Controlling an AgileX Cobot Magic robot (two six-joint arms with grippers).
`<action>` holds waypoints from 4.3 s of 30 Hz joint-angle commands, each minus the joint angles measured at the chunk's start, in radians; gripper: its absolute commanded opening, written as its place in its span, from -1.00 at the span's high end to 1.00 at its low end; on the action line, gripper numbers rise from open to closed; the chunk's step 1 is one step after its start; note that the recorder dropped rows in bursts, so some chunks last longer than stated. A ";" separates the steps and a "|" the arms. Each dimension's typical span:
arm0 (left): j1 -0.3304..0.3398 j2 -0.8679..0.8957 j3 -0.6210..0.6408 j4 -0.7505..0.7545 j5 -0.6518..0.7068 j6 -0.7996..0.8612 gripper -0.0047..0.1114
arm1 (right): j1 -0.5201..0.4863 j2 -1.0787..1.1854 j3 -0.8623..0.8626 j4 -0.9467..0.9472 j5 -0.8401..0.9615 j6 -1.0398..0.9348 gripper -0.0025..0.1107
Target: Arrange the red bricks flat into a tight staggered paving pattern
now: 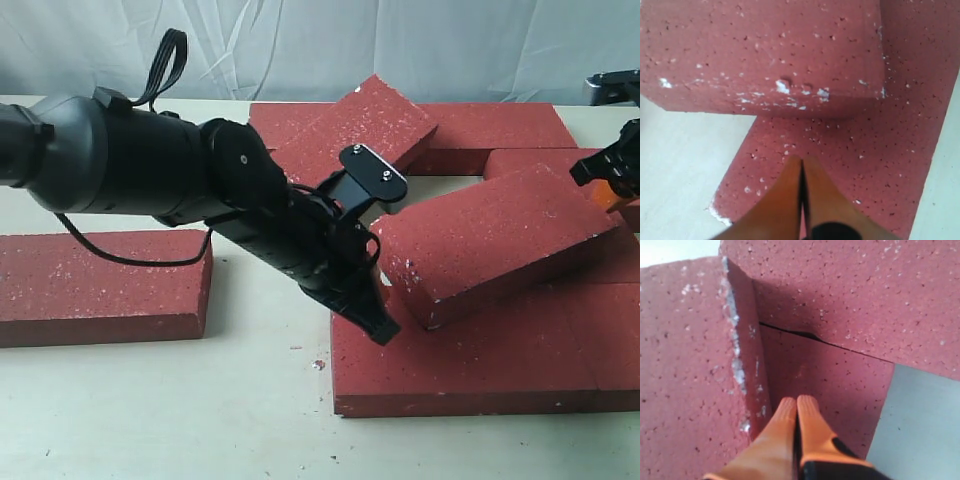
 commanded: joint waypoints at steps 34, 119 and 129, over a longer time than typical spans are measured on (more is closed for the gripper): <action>0.029 -0.094 -0.092 0.169 0.053 -0.209 0.92 | 0.115 -0.183 0.004 0.187 0.078 -0.033 0.97; 0.356 -0.186 0.078 0.694 -0.193 -0.554 0.92 | 0.338 0.432 -0.702 0.122 -0.191 0.023 0.97; 0.356 -0.163 0.072 0.717 -0.208 -0.551 0.92 | 0.335 0.445 -0.746 0.092 0.055 0.041 0.97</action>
